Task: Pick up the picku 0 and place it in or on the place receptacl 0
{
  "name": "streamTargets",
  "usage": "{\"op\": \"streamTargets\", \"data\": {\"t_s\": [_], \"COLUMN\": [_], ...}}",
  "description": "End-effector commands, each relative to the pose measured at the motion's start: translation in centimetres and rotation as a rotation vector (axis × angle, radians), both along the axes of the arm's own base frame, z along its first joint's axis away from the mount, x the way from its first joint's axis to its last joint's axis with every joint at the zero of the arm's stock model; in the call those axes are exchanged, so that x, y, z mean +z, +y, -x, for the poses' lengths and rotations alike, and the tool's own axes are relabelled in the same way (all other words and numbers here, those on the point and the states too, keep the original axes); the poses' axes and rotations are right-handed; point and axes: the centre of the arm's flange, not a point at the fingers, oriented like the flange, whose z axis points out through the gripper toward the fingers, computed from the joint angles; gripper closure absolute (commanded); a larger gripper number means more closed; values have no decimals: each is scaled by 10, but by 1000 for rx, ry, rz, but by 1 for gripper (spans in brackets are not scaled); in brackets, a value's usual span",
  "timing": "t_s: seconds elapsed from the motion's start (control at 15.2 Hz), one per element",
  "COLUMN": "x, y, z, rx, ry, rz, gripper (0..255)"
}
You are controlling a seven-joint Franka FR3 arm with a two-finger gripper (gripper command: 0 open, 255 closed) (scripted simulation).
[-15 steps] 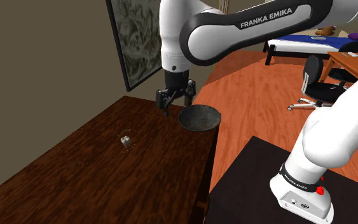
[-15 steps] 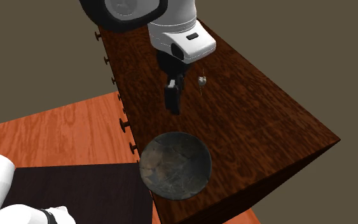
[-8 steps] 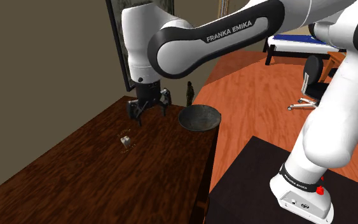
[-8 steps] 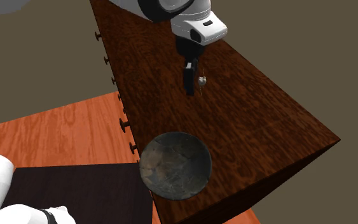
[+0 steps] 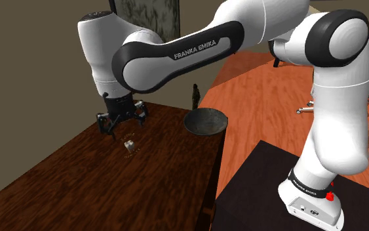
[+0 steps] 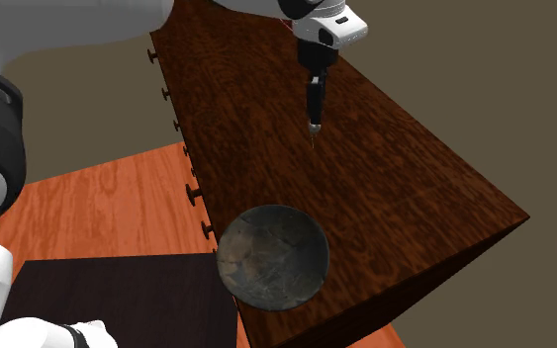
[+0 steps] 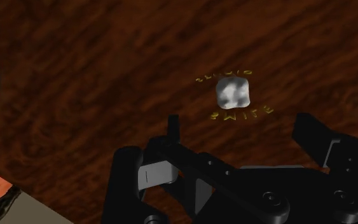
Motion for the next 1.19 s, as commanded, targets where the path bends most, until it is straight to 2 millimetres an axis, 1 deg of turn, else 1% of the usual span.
{"op": "streamTargets", "data": {"t_s": [0.0,0.33,0.4,0.92,0.99,1.12], "x": [-8,-34,-43,-43,-43,-43], "y": [7,6,6,6,6,6], "z": [-4,-7,-8,-8,-8,-8], "rx": [-4,-4,-4,-4,-4,-4], "ry": [-3,-3,-3,-3,-3,-3], "rz": [2,2,2,2,2,2], "gripper": [0,0,0,0,255,255]}}
